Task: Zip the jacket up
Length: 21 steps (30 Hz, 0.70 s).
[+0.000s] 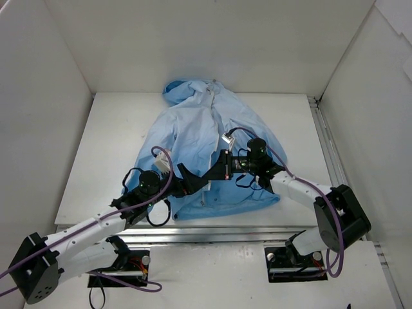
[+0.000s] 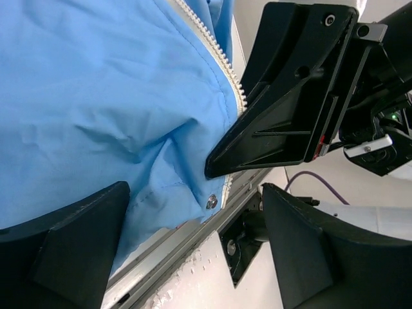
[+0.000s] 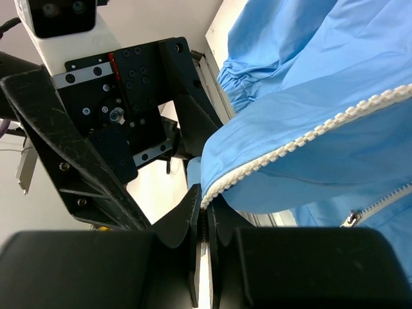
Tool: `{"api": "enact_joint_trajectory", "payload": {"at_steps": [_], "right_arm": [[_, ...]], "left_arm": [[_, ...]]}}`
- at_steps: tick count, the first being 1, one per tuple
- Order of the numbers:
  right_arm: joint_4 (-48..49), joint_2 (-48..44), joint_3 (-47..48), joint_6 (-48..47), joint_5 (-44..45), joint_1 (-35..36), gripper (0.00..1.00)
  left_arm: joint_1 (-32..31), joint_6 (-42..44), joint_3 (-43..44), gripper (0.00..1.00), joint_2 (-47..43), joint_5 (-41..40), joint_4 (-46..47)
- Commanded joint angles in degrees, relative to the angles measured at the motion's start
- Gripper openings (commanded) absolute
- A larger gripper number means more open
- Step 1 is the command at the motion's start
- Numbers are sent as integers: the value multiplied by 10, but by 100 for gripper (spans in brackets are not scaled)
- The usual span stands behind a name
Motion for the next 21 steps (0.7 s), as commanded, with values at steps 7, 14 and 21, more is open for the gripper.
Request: {"api": "enact_joint_trajectory", "payload": {"at_steps": [7,14,21], "right_arm": [[59,-23,21,9,-35,-6,0],[62,-23,20,11,-40,-9,0],[64,-23,24,11,-45,-10,0]], "left_arm": [[3,20,14,57,27,60,102],[3,25,8,36,22,68,115],[3,27,10,18,27,75,115]]}}
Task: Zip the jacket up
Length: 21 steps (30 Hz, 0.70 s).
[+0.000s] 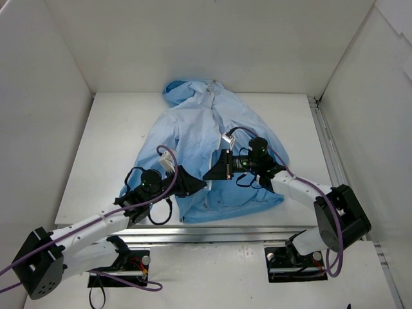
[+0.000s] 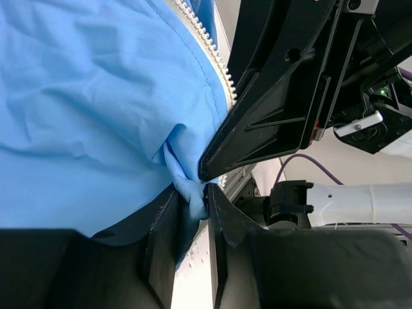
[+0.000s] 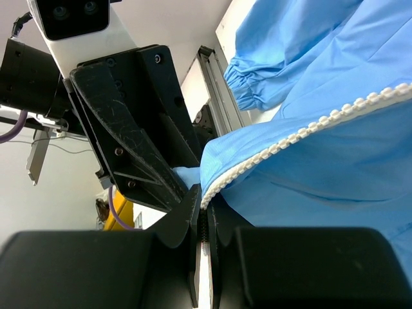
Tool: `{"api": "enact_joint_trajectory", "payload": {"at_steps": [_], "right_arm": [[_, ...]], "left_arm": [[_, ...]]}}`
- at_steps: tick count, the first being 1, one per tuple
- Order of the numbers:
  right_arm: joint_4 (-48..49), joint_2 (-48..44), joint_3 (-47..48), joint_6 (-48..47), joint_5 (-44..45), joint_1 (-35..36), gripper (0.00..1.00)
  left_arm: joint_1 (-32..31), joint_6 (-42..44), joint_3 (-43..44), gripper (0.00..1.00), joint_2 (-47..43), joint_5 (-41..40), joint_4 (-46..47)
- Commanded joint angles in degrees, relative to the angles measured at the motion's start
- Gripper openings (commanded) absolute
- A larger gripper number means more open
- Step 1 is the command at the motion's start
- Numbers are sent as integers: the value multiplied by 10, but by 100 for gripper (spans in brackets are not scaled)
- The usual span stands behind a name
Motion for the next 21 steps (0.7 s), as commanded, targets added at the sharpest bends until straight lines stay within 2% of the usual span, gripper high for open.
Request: {"api": "enact_joint_trajectory", "payload": {"at_steps": [1,5,10,13,17,21], "right_arm": [[52,-23,24,1,-20,-4,0],[51,-23,25,-1,-23,-2,0],[52,-21,24,-3,-24,-4,0],[52,-22,24,-4,-24,-5,0],[51,-22,21,-6,-28,-9,0],[51,-22,14,-11,-30,-15,0]], "left_arm": [[1,8,13,19,1,25,64],[1,8,19,26,15,43,79],[1,9,27,27,37,64,92],[1,7,27,22,44,65,98],[1,7,29,0,45,64,98],[6,9,25,0,37,57,96]]}}
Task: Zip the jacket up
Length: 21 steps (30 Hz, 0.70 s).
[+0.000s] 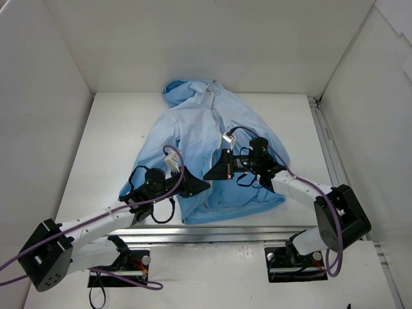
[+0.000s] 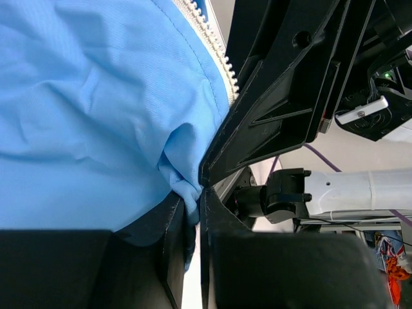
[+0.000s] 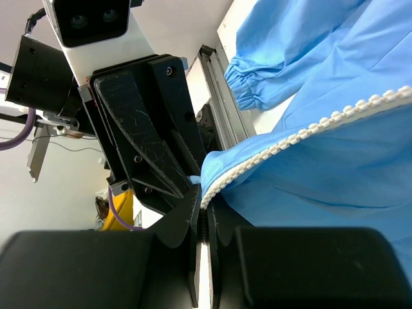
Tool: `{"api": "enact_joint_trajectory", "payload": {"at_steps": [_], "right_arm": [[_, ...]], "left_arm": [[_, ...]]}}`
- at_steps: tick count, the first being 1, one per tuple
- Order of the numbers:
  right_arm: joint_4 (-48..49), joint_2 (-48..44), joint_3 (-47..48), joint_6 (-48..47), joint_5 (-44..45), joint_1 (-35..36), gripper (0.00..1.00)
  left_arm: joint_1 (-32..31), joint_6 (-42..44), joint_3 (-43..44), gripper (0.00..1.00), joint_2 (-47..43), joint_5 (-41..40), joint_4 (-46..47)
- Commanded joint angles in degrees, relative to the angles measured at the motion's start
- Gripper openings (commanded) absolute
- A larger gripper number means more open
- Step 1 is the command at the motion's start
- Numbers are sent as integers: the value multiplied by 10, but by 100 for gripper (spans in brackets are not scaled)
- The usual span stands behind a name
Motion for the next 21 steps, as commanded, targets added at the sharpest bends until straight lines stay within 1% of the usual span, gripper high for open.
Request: {"api": "enact_joint_trajectory", "payload": {"at_steps": [1,5,6,7,9,15,17,18,19,20,21], "right_arm": [[48,-22,10,-11,-21,-9,0],[47,-23,5,-12,-25,-17,0],[47,-22,4,-12,-25,-16,0],[47,-23,3,-12,-26,-18,0],[47,-23,4,-11,-28,-17,0],[48,-23,0,-9,-29,-16,0],[47,-23,0,-5,-25,-17,0],[47,-27,1,-4,-25,-17,0],[46,-28,3,-3,-24,-17,0],[46,-28,5,-3,-23,-18,0],[46,-27,7,-3,-25,-21,0]], "left_arm": [[5,6,25,0,-13,12,40],[11,12,28,1,-20,16,17],[11,12,28,2,-20,14,14],[11,12,27,7,-23,12,11],[11,12,26,9,-25,12,11],[11,13,29,10,-23,14,17],[11,20,34,30,-24,12,-11],[11,23,37,43,-29,8,-26],[11,22,36,48,-44,0,-57],[11,13,33,53,-55,-24,-71],[11,6,22,63,-69,-38,-85]]}}
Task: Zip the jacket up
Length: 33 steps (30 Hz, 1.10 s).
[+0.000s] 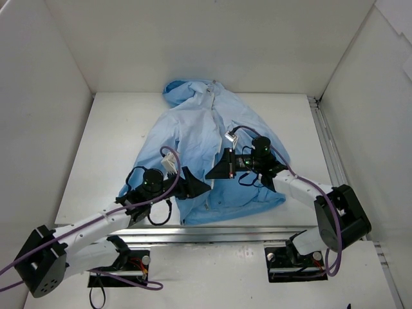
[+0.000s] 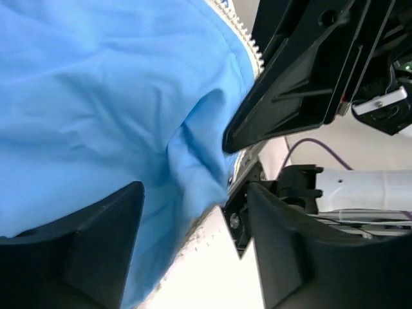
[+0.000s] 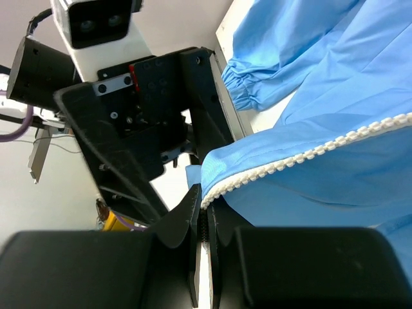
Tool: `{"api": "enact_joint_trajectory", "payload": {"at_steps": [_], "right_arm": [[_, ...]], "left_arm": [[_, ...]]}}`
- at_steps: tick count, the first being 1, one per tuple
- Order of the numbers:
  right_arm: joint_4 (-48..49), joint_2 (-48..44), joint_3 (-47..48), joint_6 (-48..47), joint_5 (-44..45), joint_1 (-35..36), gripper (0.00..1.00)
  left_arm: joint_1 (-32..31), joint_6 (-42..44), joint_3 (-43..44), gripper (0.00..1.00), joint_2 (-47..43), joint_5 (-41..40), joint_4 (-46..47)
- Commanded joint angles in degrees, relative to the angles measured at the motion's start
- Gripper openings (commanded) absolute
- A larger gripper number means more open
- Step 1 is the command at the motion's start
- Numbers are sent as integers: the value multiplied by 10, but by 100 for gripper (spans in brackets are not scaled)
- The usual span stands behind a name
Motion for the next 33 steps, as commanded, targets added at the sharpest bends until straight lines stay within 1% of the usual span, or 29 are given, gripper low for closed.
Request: {"api": "enact_joint_trajectory", "payload": {"at_steps": [1,2,3,4,5,6,8,11,16,21,25,26,28,29,31,33], "right_arm": [[45,-26,11,-1,-14,-7,0],[44,-26,11,-2,-16,-7,0],[44,-25,11,-2,-18,-9,0],[43,-25,11,-3,-20,-10,0],[43,-23,8,-5,-19,-11,0],[42,-24,8,-5,-19,-13,0],[42,-23,7,-7,-25,-14,0],[41,-23,9,-7,-30,-14,0],[41,-30,11,-7,-39,-14,0],[39,-40,11,-8,-43,-11,0],[38,-43,11,-9,-47,-10,0],[37,-45,10,-12,-48,-11,0],[36,-45,11,-13,-52,-10,0],[36,-45,11,-14,-53,-10,0],[34,-44,10,-16,-54,-10,0],[34,-45,10,-18,-55,-9,0]], "left_arm": [[4,-12,15,67,-78,-48,-52],[4,-25,13,70,-96,-78,-68],[4,-28,17,74,-117,-92,-105],[10,-30,23,76,-146,-104,-123],[10,-29,37,79,-157,-120,-138],[10,-28,46,82,-164,-125,-161],[10,-21,73,84,-170,-122,-175],[10,-3,111,84,-135,-90,-194],[10,21,128,83,-55,-25,-166],[10,52,162,82,13,15,-173],[10,64,173,77,37,46,-162],[10,64,170,74,38,49,-156],[10,63,168,71,41,49,-147],[10,63,167,65,42,51,-142],[15,62,166,60,44,56,-136],[15,62,166,53,47,58,-130]]}}
